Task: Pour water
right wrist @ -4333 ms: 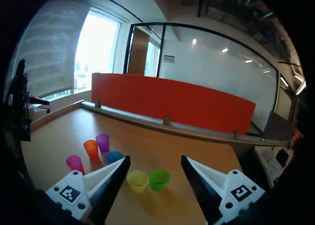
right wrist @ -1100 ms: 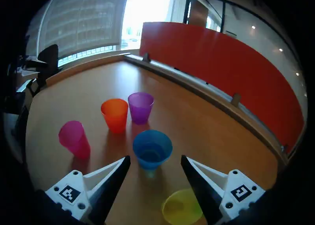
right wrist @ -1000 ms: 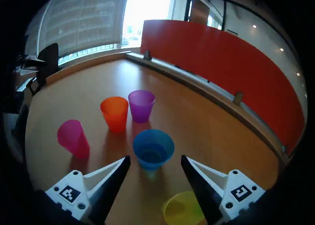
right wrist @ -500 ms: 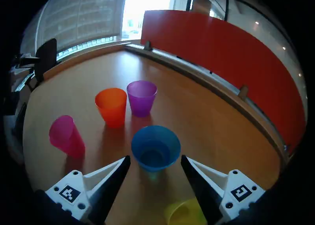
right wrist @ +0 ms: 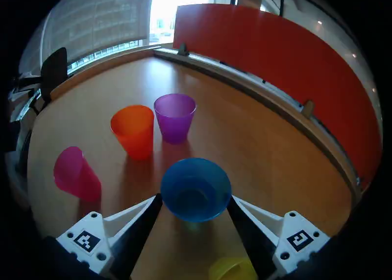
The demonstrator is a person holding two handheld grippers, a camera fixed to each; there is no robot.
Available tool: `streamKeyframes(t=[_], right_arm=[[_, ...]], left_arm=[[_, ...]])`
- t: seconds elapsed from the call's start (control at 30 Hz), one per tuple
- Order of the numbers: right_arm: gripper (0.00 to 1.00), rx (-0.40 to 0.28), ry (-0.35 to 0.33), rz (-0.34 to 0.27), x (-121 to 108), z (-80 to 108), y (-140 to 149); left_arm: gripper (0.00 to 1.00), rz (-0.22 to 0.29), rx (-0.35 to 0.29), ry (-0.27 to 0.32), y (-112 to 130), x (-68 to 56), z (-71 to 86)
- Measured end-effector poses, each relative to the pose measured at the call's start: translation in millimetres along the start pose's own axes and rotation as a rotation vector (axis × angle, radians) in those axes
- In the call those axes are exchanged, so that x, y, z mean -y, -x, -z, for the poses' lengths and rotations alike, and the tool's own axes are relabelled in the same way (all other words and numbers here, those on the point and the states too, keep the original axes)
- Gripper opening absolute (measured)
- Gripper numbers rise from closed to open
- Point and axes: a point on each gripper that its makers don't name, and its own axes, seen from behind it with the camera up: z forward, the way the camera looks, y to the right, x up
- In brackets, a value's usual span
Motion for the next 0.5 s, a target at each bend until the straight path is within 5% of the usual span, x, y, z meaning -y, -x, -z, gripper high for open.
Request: streamKeyframes(t=[0.5], right_arm=[[0.90, -0.001, -0.002, -0.044, 0.5, -7.7, 5.4]], left_arm=[[0.96, 0.001, 0.006, -0.001, 3.5, -0.4, -1.3]])
